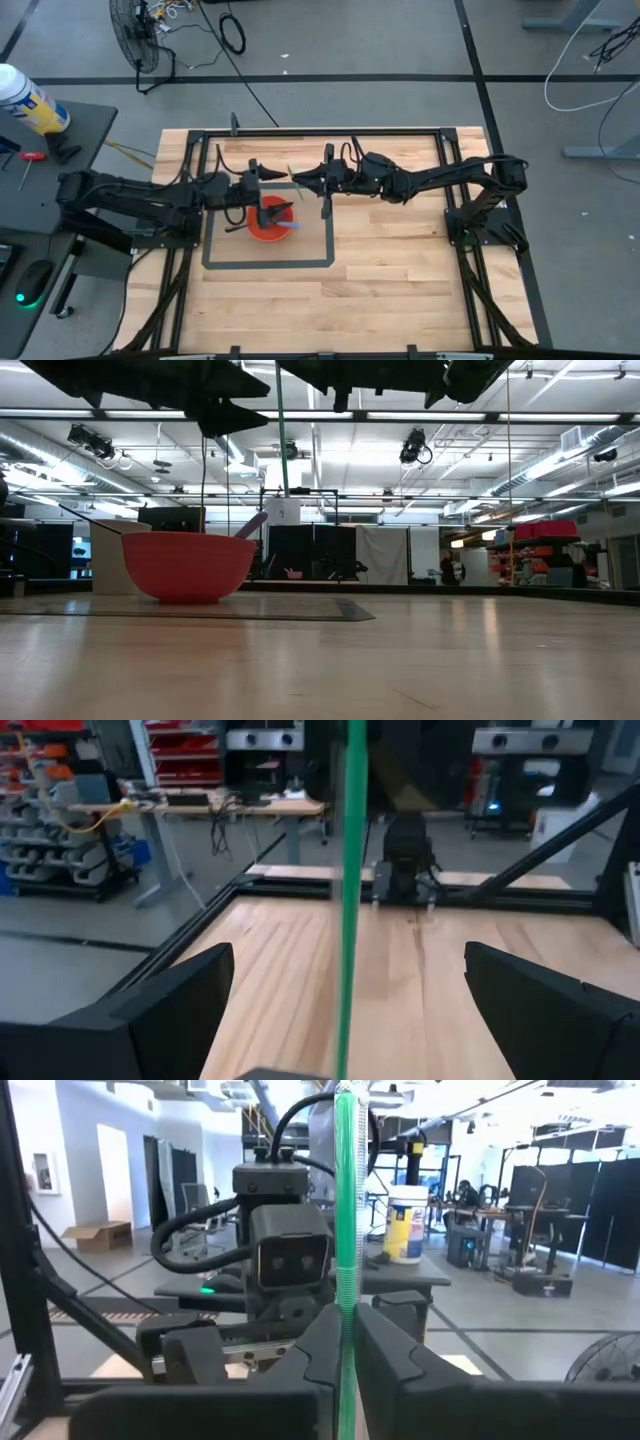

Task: Pick & Place Utensil
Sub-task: Put the green straw into the gray cup

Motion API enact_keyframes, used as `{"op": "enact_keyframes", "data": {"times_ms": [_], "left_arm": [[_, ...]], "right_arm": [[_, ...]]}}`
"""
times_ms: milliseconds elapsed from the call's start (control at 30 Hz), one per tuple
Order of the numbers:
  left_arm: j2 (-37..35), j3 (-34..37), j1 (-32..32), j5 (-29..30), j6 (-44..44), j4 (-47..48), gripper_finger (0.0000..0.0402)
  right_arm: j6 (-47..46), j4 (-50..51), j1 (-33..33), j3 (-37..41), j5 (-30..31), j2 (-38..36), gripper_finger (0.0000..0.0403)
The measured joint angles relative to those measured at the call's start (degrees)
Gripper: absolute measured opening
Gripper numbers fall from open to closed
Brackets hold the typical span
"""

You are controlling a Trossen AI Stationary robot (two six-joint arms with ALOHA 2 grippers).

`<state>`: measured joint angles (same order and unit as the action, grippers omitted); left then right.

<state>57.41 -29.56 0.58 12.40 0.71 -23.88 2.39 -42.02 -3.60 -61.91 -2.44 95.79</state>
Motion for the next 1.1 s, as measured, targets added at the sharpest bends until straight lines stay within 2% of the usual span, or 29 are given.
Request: {"op": "enact_keyframes", "data": {"times_ms": [200, 400, 700, 900, 1100], "left_arm": [[2.98, 0.00, 0.46, 0.70, -0.58, -6.27, 0.0399], [3.34, -0.02, 1.87, -5.56, -7.02, -8.63, 0.0399], [8.09, -0.04, 1.88, -5.15, -5.99, -12.91, 0.0390], [7.55, -0.04, 1.86, -5.17, -5.61, -12.71, 0.0329], [6.97, -0.04, 1.81, -5.04, -6.29, -13.98, 0.0233]], "right_arm": [[2.12, 1.41, 0.25, 0.00, 0.00, 0.13, 0.0025], [4.30, 2.91, 1.07, 0.00, 0.00, 0.68, 0.0025], [4.26, 1.43, 1.47, -0.02, -1.20, 1.54, 0.0025], [4.55, 1.75, 1.45, -0.02, -1.07, 1.55, 0.0025], [4.55, 2.42, 1.31, -0.02, -1.07, 1.55, 0.0025]]}}
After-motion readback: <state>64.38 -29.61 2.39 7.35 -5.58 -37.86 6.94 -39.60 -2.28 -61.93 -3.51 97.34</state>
